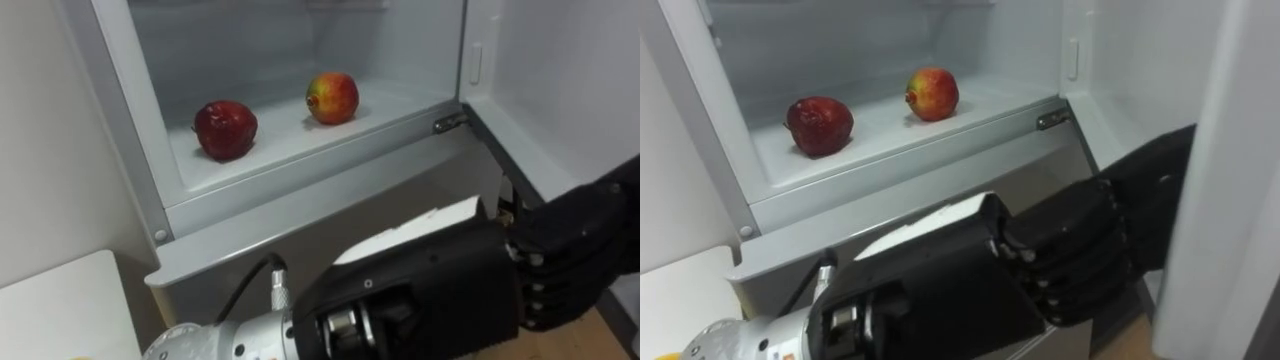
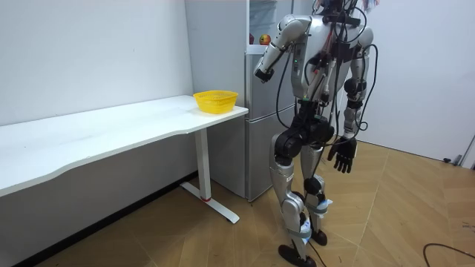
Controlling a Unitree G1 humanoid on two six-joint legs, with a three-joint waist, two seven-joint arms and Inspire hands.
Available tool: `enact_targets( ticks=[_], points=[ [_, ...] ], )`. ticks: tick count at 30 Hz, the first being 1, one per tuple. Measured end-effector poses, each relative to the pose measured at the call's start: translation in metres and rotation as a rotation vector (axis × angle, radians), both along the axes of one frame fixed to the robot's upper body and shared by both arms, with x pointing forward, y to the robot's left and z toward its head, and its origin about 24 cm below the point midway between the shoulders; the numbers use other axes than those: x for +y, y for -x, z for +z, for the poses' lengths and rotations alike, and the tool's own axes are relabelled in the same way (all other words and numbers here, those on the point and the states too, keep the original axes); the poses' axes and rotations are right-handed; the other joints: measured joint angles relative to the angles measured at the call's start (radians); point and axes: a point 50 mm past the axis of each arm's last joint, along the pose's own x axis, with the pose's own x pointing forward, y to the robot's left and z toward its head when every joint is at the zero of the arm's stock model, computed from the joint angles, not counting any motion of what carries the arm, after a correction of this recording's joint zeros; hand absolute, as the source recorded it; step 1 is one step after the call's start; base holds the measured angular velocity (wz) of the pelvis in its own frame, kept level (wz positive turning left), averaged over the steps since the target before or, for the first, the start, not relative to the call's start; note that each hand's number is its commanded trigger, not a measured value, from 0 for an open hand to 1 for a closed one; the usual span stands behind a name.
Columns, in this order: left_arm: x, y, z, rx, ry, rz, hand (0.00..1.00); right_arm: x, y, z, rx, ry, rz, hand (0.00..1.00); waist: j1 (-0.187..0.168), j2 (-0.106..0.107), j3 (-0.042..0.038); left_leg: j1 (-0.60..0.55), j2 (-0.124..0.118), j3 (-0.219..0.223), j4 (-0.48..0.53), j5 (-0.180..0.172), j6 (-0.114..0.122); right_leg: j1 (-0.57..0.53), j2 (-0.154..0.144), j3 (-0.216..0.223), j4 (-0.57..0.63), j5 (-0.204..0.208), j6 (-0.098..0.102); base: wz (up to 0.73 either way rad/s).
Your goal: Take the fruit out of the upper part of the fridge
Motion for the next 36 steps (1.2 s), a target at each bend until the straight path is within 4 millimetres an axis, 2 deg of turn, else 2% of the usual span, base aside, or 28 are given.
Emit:
enact_targets(
  ticks=[8, 19, 22, 26, 36],
  points=[
    [0.0, -0.001, 0.0, 0.006, 0.005, 0.012, 0.0, -0.001, 0.0, 0.0, -0.005, 0.016, -0.006, 0.0, -0.001, 0.003, 0.0012, 0.0, 0.003, 0.006, 0.0, 0.0, 0.0, 0.0, 0.003, 0.001, -0.001, 0.001, -0.002, 0.0],
    [-0.009, -0.008, 0.011, -0.015, -0.003, 0.029, 0.0, -0.004, 0.002, 0.001, -0.003, 0.018, -0.034, 0.0, -0.012, 0.04, 0.0056, 0.001, 0.003, 0.012, 0.0, 0.0, 0.0, -0.001, 0.004, 0.013, -0.001, 0.001, -0.002, -0.01],
    [-0.015, -0.008, 0.01, 0.001, -0.016, 0.024, 0.0, -0.008, 0.0, 0.003, -0.007, 0.029, -0.032, 0.0, -0.013, 0.046, 0.006, 0.003, 0.004, 0.035, 0.001, 0.0, 0.0, -0.002, 0.006, 0.023, 0.0, 0.001, -0.002, -0.12],
    [-0.018, -0.009, 0.005, 0.019, -0.035, 0.018, 0.0, -0.012, 0.0, 0.004, -0.008, 0.038, -0.03, 0.0, -0.032, 0.047, 0.0055, 0.004, 0.005, 0.036, 0.001, 0.0, 0.0, -0.006, 0.008, 0.027, 0.002, 0.001, -0.002, -0.04],
    [-0.02, -0.011, 0.006, 0.025, -0.042, 0.027, 0.0, -0.013, 0.0, 0.004, -0.011, 0.039, -0.044, 0.0, -0.027, 0.045, 0.0069, 0.002, 0.012, 0.057, -0.007, 0.0, 0.0, -0.014, 0.018, 0.047, 0.009, 0.005, -0.008, -0.07]
  ],
)
